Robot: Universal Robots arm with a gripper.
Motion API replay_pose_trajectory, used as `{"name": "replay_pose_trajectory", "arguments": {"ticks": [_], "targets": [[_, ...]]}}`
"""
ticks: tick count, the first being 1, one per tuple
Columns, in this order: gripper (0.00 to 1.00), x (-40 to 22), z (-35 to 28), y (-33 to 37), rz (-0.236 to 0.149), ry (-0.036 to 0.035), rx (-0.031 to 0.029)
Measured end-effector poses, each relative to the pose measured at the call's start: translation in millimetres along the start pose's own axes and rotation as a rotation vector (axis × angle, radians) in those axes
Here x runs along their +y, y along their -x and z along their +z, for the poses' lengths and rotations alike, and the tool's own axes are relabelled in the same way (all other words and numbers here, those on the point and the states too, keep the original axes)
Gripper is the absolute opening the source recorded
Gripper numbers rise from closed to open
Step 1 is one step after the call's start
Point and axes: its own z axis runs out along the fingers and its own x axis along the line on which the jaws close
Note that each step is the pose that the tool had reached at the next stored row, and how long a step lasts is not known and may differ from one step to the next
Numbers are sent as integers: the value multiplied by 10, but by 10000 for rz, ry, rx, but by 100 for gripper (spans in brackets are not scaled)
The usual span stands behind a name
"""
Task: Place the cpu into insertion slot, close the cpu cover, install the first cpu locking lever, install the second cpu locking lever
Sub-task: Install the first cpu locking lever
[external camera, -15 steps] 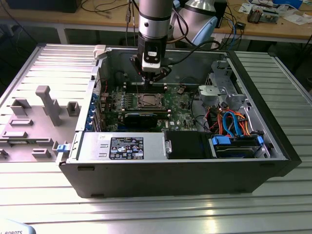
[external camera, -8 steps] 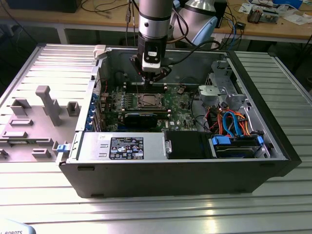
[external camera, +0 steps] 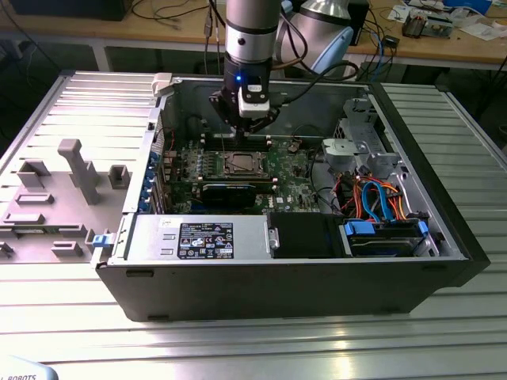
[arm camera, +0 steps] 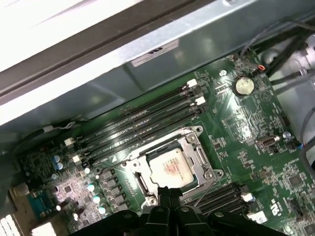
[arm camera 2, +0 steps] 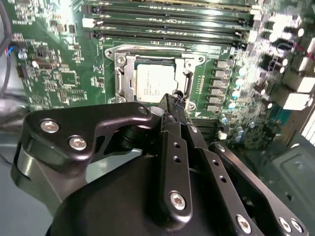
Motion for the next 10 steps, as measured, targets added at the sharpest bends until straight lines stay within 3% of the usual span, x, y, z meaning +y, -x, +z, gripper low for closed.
{"name": "replay_pose_trajectory", "arguments": {"ticks": [4, 6, 7, 10], "targets": [[11, 0, 1, -1, -422, -5, -20], [11, -1, 1, -3, -520, 41, -140], [11, -1, 1, -2, -623, 53, -162], [11, -1, 2, -3, -1178, 60, -160]]}}
